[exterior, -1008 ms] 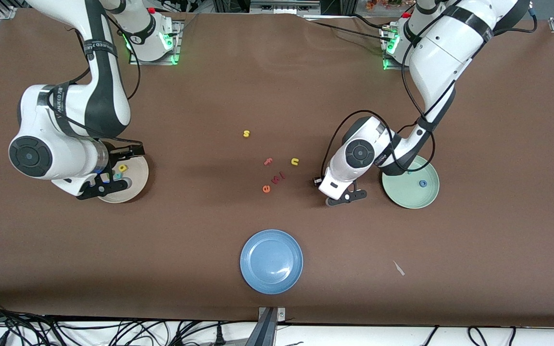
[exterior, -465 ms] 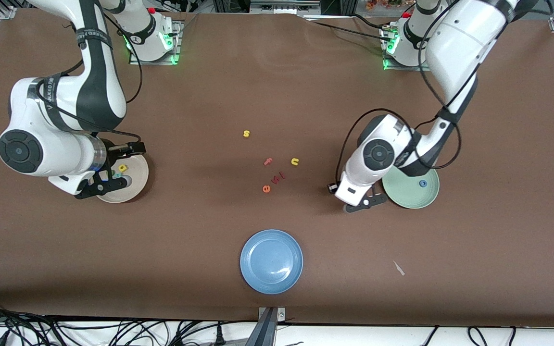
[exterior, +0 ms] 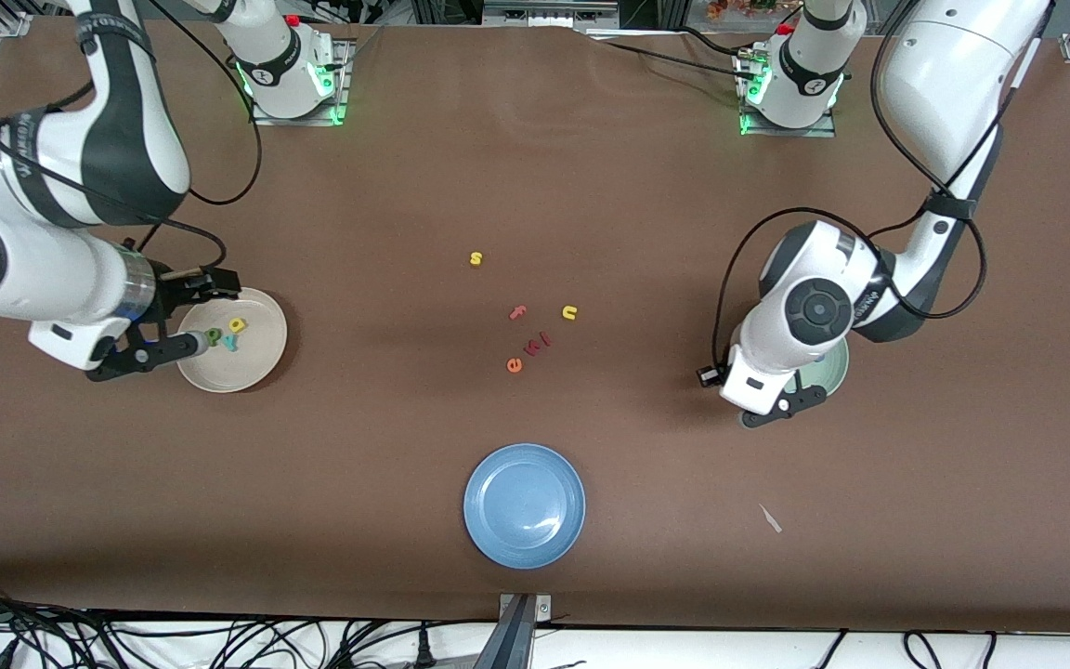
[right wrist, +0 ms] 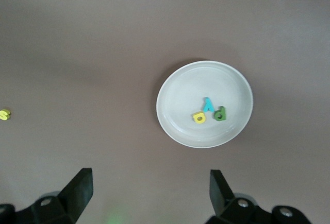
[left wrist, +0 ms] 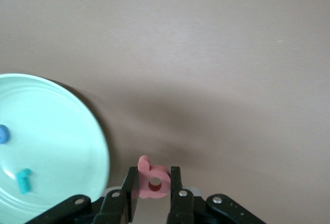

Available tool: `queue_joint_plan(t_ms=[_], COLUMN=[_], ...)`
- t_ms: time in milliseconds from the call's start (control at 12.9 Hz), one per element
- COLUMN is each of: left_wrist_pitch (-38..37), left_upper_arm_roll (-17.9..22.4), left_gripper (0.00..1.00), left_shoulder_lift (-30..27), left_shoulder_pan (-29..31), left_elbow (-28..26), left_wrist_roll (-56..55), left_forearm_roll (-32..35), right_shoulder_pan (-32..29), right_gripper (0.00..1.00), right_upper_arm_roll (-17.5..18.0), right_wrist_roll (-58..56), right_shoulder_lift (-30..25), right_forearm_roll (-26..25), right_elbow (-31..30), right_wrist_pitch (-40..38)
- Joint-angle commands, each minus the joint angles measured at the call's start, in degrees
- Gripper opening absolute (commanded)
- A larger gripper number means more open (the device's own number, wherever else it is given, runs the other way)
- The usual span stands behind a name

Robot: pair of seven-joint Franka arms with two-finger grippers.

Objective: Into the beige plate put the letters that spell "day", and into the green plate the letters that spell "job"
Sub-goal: 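Place the pink b on the green plate while the right gripper retracts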

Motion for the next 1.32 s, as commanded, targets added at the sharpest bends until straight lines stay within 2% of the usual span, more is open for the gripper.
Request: queue_joint_plan(t_ms=[0,233,388,465,621,853,931,1008,1086,1241], left_wrist_pitch=[-4.29,-5.37,-4.75,-4.05,-0.99,2.45,2.63,2.63,2.28,2.02], left_upper_arm_roll=[-0.32,-0.5,-0.41,-0.32,-0.15,-0.15,-0.15,-0.23,-0.41,-0.76], left_gripper=[0.1,0.1,0.1,0.1,0.11,0.14,0.23,0.68,1.0,1.0], left_shoulder_lift=[-1.25,-1.96,-1.87,-1.52,-1.17,0.59,0.68,0.59,0.24,-0.2], left_shoulder_pan=[2.52,6.03,6.22,6.22,6.66,8.85,9.29,9.38,9.29,9.29], left_elbow=[-2.05,-5.55,-7.57,-8.46,-10.74,-12.07,-12.07,-11.98,-11.81,-11.28], left_wrist_roll=[4.73,9.85,9.85,9.85,9.94,9.94,9.94,9.85,9.85,9.76], left_forearm_roll=[1.41,1.41,1.41,1.5,1.5,7.28,7.56,7.48,7.48,7.48], right_shoulder_pan=[-1.69,-3.18,-6.33,-7.57,-8.02,-9.07,-10.64,-10.66,-10.66,-10.57], right_gripper=[1.0,1.0,1.0,1.0,1.0,1.0,1.0,1.0,1.0,1.0], right_upper_arm_roll=[1.23,-0.35,-0.18,-0.17,0.35,2.02,2.02,2.37,2.55,2.46], right_wrist_roll=[1.35,1.19,1.01,0.92,1.44,1.27,1.1,1.18,1.18,1.27], right_shoulder_lift=[-4.77,-5.84,-7.23,-9.33,-12.33,-15.84,-16.38,-16.73,-16.82,-16.91], right_forearm_roll=[-3.28,-4.09,-2.78,0.53,1.88,0.91,1.35,0.66,0.65,0.74], right_elbow=[-1.25,-1.86,-1.77,-2.38,-4.76,-6.6,-7.13,-7.31,-6.88,-6.52], right_wrist_pitch=[0.41,1.55,2.08,2.17,2.78,2.0,1.56,0.86,-1.32,-2.66])
